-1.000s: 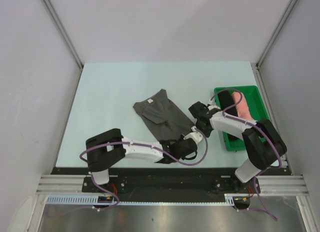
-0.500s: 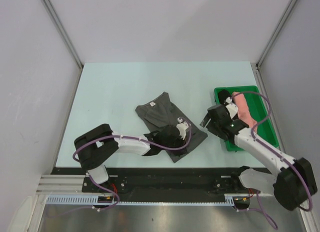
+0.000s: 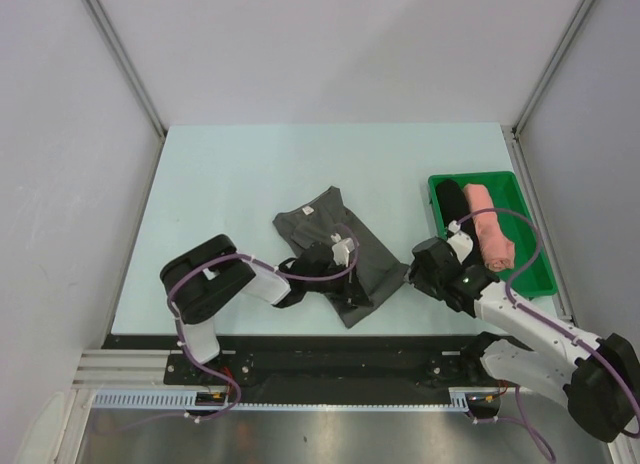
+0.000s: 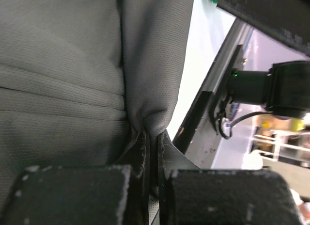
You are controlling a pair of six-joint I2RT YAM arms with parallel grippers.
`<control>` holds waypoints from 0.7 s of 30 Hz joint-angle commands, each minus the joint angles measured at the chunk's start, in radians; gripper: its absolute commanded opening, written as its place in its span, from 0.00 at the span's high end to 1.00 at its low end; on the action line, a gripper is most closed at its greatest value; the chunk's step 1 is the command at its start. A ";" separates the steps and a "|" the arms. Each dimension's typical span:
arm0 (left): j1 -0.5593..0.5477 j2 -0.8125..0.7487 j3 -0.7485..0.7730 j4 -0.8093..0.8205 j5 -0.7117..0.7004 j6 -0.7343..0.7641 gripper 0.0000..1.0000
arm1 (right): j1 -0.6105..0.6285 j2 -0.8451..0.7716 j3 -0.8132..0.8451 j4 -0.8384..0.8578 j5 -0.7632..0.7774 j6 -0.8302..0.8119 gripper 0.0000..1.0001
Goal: Roll the t-shirts
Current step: Roll the T-shirt to the center of the board.
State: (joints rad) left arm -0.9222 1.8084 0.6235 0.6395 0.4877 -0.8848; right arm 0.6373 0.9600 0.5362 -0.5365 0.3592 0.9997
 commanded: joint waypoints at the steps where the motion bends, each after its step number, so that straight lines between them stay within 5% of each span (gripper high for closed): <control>1: 0.026 0.054 -0.031 0.055 0.091 -0.095 0.98 | 0.041 0.029 -0.008 0.098 0.030 0.053 0.44; 21: 0.069 0.069 0.013 -0.096 0.092 -0.040 0.96 | 0.052 0.247 0.001 0.282 0.032 0.059 0.50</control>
State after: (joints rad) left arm -0.8604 1.8523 0.6319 0.6476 0.5808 -0.9749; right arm 0.6846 1.1786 0.5312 -0.3119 0.3588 1.0397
